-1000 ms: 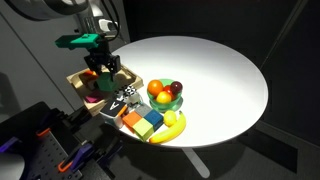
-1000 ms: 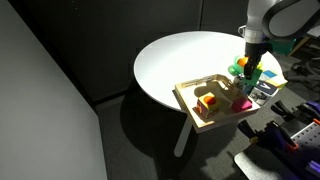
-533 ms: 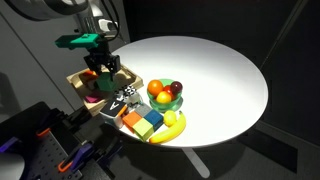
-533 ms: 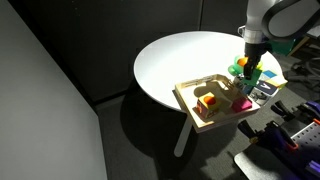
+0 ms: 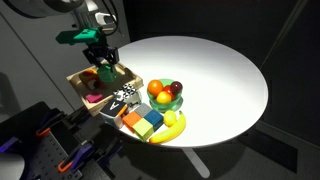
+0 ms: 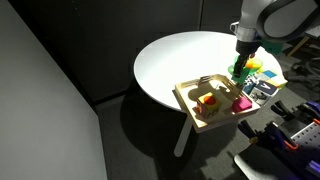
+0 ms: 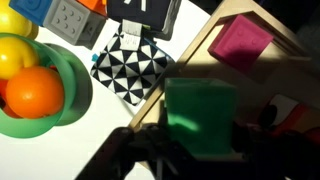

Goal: Put the green block inside the wooden crate

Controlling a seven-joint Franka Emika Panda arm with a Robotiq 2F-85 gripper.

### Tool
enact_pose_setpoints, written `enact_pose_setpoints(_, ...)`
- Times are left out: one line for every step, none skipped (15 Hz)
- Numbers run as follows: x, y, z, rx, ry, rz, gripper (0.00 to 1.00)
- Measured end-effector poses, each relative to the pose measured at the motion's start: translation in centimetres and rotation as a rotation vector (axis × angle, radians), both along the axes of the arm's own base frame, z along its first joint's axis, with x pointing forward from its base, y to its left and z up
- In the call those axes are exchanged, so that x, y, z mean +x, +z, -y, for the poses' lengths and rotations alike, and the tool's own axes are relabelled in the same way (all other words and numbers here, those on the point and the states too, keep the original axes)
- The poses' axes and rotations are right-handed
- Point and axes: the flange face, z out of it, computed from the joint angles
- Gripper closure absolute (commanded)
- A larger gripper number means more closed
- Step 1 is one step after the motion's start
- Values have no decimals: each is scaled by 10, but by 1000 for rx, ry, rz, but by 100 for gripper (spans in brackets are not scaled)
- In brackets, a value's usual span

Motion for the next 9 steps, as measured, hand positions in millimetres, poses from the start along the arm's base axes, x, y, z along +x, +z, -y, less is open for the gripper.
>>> enact_pose_setpoints(2,0,-5,11,12,15,72)
enact_pose_setpoints(4,0,-11,23,22,28,72)
enact_pose_setpoints(6,-1,-16,35,29,39,72)
enact_pose_setpoints(8,-3,-21,45,32,43,72)
enact_pose_setpoints(10,-5,-27,56,31,45,72)
enact_pose_setpoints(13,-7,-33,64,32,43,72)
enact_pose_setpoints(15,-10,-38,70,34,38,72)
enact_pose_setpoints(18,-13,-44,77,36,34,72)
enact_pose_setpoints(21,-16,-50,85,35,28,72)
